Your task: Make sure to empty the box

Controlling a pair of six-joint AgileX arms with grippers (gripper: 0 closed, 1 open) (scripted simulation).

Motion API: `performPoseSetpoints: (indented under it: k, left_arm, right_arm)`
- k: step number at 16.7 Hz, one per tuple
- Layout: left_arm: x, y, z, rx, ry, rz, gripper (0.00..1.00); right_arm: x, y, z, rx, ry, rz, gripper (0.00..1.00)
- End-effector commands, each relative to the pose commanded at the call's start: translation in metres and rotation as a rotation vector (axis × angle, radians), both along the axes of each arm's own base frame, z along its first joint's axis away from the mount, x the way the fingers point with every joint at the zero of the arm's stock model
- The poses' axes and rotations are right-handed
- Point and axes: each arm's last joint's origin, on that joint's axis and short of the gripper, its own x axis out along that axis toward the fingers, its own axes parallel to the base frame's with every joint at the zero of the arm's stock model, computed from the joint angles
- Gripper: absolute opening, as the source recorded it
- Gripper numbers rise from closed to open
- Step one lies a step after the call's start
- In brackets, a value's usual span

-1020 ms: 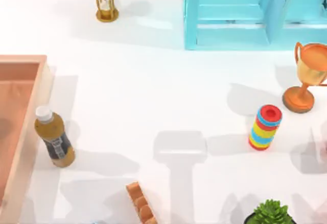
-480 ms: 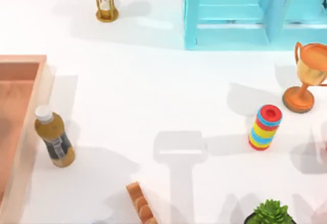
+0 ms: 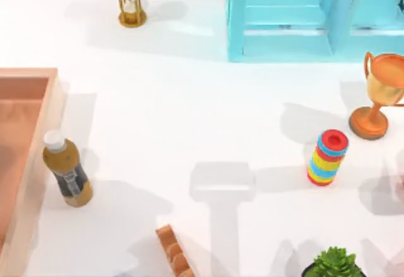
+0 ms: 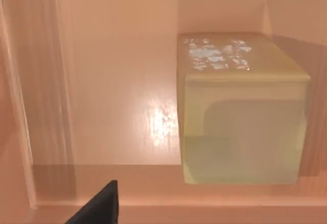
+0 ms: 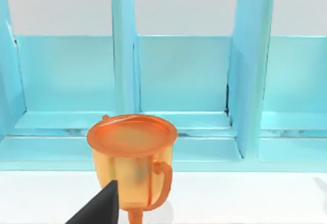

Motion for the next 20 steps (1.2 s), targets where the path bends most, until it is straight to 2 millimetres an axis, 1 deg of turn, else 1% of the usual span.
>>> performPoseSetpoints:
  k: [2, 7, 9, 11, 14, 20]
  left_arm:
    - [0.002, 0.001, -0.015, -0.002, 0.004, 0.002, 1.0]
    - [0.004, 0.002, -0.072, 0.005, -0.012, 0.002, 1.0]
    - [0.001, 0.002, -0.089, 0.002, -0.006, 0.002, 1.0]
    - [0.0, 0.001, -0.095, 0.0, 0.0, 0.002, 1.0]
    - [0.0, 0.001, -0.095, 0.0, 0.0, 0.002, 1.0]
    - [0.0, 0.001, -0.095, 0.0, 0.0, 0.002, 0.55]
  right_arm:
    - [0.0, 0.0, 0.0, 0.0, 0.0, 0.0, 1.0]
    - [0.0, 0.0, 0.0, 0.0, 0.0, 0.0, 1.0]
    - [0.0, 0.0, 0.0, 0.0, 0.0, 0.0, 1.0]
    - [0.0, 0.0, 0.0, 0.0, 0.0, 0.0, 1.0]
    - [0.0, 0.0, 0.0, 0.0, 0.0, 0.0, 1.0]
    - [0.0, 0.0, 0.0, 0.0, 0.0, 0.0, 1.0]
